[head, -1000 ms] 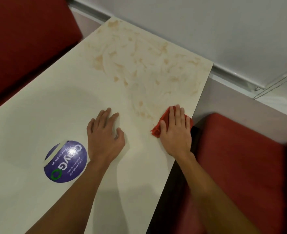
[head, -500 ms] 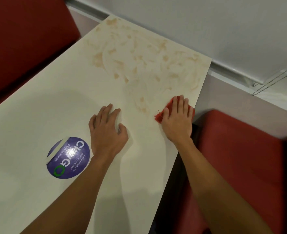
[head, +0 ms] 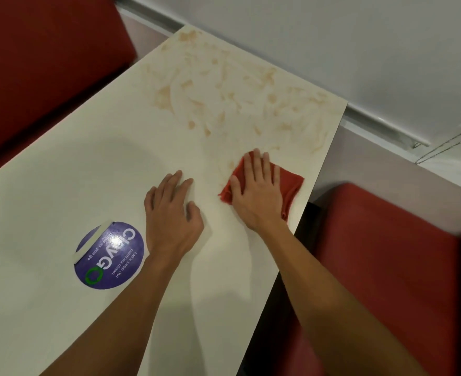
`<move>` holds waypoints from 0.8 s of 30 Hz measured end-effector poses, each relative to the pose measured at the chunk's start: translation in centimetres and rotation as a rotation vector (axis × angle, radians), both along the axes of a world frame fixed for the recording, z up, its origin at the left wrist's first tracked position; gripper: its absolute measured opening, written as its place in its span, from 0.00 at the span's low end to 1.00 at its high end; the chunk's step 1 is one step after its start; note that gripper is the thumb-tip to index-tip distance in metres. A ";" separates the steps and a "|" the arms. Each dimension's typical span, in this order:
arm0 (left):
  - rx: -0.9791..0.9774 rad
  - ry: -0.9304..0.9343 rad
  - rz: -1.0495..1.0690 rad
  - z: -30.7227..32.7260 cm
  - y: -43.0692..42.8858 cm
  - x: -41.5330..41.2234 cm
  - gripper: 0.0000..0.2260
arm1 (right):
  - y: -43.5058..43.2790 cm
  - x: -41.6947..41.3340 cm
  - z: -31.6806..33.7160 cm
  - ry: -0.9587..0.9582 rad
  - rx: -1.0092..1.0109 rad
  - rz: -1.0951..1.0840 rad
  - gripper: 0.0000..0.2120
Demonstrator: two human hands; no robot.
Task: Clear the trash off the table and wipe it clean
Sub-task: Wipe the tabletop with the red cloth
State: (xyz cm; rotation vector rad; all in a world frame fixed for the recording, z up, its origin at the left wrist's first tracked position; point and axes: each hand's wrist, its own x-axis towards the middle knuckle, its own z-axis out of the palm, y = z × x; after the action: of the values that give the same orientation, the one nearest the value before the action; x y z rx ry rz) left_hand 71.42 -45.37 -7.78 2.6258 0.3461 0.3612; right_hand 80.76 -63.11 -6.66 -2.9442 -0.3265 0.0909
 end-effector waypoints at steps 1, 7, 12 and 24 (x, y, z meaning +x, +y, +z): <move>-0.007 0.000 0.007 0.0 0.0 0.0 0.24 | 0.1 -0.6 0.0 -0.003 0.002 0.130 0.33; -0.033 0.011 0.039 0.0 0.1 0.0 0.24 | -6.0 -2.7 0.2 -0.010 -0.015 0.185 0.33; -0.048 0.014 0.046 -0.1 0.1 0.1 0.24 | 1.2 0.3 -0.4 -0.010 -0.005 -0.026 0.34; -0.074 -0.014 0.078 -0.4 0.3 -0.1 0.23 | 1.4 1.3 -0.3 0.013 -0.003 0.037 0.34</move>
State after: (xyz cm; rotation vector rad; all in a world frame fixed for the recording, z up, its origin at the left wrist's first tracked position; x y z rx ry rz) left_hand 71.36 -45.09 -8.21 2.5422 0.4491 0.3846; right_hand 82.07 -61.71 -6.98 -2.9393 -0.3791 0.1155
